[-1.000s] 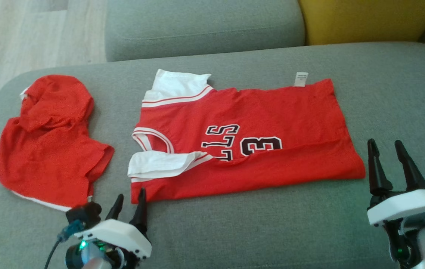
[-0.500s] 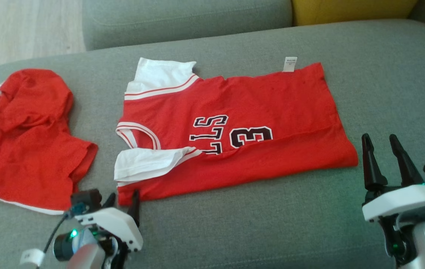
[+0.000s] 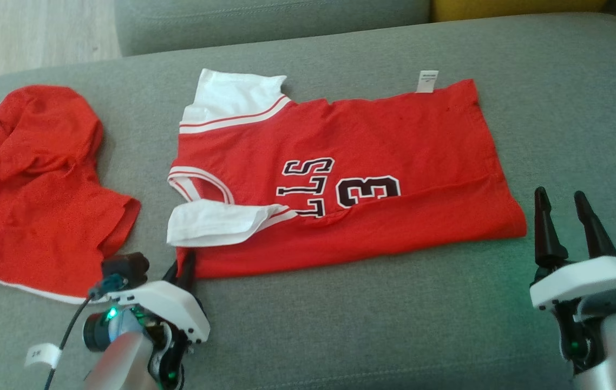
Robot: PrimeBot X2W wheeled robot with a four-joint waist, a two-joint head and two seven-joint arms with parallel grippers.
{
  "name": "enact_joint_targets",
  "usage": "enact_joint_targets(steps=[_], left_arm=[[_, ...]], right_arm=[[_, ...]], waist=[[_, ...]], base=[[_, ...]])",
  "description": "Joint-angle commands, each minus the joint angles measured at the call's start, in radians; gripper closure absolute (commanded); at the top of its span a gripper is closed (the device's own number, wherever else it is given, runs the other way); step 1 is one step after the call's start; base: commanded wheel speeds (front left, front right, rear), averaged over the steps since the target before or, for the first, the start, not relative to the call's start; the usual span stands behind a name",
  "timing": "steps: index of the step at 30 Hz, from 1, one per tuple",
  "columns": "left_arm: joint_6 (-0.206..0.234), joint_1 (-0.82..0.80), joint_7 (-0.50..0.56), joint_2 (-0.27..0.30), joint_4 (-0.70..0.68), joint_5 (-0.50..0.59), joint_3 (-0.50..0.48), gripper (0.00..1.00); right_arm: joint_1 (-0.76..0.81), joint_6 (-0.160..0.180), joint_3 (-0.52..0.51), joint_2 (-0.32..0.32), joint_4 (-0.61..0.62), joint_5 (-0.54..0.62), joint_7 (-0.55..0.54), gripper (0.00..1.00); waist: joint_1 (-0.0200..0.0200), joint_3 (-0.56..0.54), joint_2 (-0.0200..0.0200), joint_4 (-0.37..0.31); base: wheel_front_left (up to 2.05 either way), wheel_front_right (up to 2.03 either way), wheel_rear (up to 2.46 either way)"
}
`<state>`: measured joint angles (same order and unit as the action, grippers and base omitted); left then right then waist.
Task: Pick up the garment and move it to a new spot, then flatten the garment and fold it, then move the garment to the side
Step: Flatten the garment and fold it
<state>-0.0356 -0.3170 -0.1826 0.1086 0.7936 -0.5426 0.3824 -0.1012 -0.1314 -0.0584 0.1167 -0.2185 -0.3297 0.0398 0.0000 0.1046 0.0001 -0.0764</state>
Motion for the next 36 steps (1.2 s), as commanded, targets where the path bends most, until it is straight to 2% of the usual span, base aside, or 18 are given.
enact_joint_targets(steps=[1,7,14,23,24,25,26,36], left_arm=[[-0.005,-0.060,-0.032,0.017,-0.031,-0.011,-0.037,1.00],[-0.014,-0.066,-0.069,0.015,-0.118,-0.005,-0.054,1.00],[-0.025,-0.051,-0.074,0.010,-0.205,0.014,-0.031,1.00],[-0.017,-0.044,-0.051,0.013,-0.272,0.014,-0.014,1.00],[-0.015,-0.042,-0.049,0.015,-0.276,0.013,-0.013,1.00],[-0.013,-0.041,-0.047,0.016,-0.278,0.013,-0.013,1.00],[-0.011,-0.040,-0.044,0.018,-0.280,0.012,-0.013,1.00],[0.018,-0.027,-0.024,0.054,-0.268,0.009,-0.023,1.00]], right_arm=[[-0.057,0.001,-0.018,-0.013,-0.003,0.025,-0.029,0.00],[-0.117,0.001,-0.143,-0.058,-0.129,0.029,-0.130,0.00],[-0.182,0.001,-0.187,-0.066,-0.244,0.017,-0.194,0.00],[-0.264,0.001,-0.199,-0.066,-0.399,0.045,-0.245,0.00],[-0.272,0.001,-0.193,-0.066,-0.412,0.042,-0.254,0.05],[-0.278,0.001,-0.187,-0.066,-0.424,0.035,-0.261,0.67],[-0.283,0.001,-0.181,-0.066,-0.431,0.031,-0.264,1.00],[-0.267,0.001,-0.185,-0.051,-0.402,0.027,-0.268,1.00]], waist=[[0.0000,0.007,-0.0001,0.013],[0.0000,0.023,-0.0001,0.045],[0.0000,0.048,-0.0001,0.072],[0.0000,0.083,-0.0001,0.089],[0.0000,0.084,-0.0001,0.090],[0.0000,0.085,-0.0001,0.091],[0.0000,0.086,-0.0001,0.091],[0.0000,0.046,-0.0001,0.079]], base=[[0.00,0.00,0.00],[0.00,0.00,0.00],[0.00,0.00,0.00],[0.00,0.00,0.00],[0.00,0.00,0.00],[0.00,0.00,0.00],[0.00,0.00,0.00],[0.00,0.00,0.00]])
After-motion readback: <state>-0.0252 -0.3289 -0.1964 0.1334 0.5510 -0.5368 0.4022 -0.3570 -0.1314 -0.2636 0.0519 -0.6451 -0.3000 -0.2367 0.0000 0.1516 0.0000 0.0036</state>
